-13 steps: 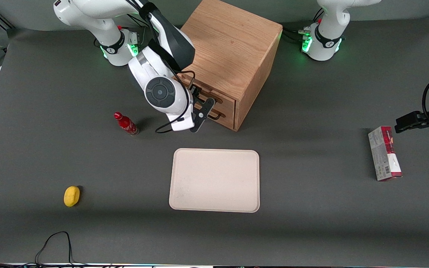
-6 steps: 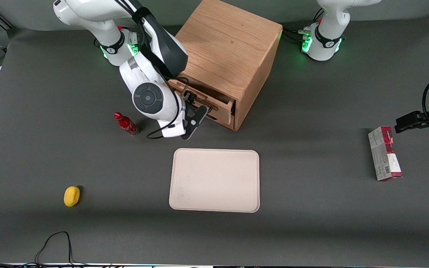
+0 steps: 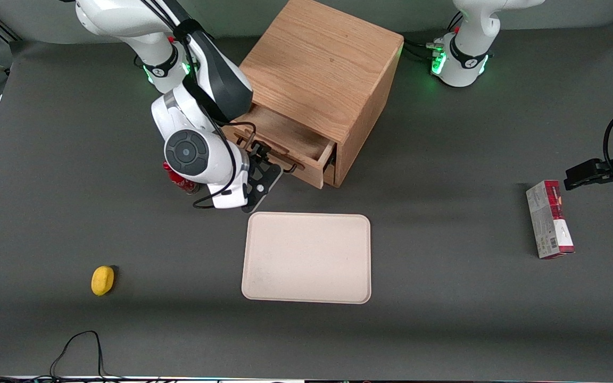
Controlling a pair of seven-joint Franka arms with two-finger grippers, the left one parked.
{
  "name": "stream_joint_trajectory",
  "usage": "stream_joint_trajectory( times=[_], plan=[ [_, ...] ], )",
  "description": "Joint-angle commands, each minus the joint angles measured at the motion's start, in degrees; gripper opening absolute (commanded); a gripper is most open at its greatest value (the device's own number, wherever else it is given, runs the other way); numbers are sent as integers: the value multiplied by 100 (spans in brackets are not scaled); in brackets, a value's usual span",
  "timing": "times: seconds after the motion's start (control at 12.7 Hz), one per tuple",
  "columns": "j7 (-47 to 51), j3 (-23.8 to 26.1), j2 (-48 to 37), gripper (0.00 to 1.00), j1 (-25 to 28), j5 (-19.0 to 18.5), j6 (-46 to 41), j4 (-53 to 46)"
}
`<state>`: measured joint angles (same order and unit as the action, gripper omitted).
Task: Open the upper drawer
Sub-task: 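Pull the handle outward with the right gripper, sliding the drawer open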
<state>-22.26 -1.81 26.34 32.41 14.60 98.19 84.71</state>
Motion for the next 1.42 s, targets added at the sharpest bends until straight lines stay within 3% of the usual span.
stream_joint_trajectory(
  times=[0.0,1.34],
  plan=[
    [-129,-30,388,100,-32,-54,24,-498],
    [-208,-30,969,100,-972,-10,226,-1280]
  ],
)
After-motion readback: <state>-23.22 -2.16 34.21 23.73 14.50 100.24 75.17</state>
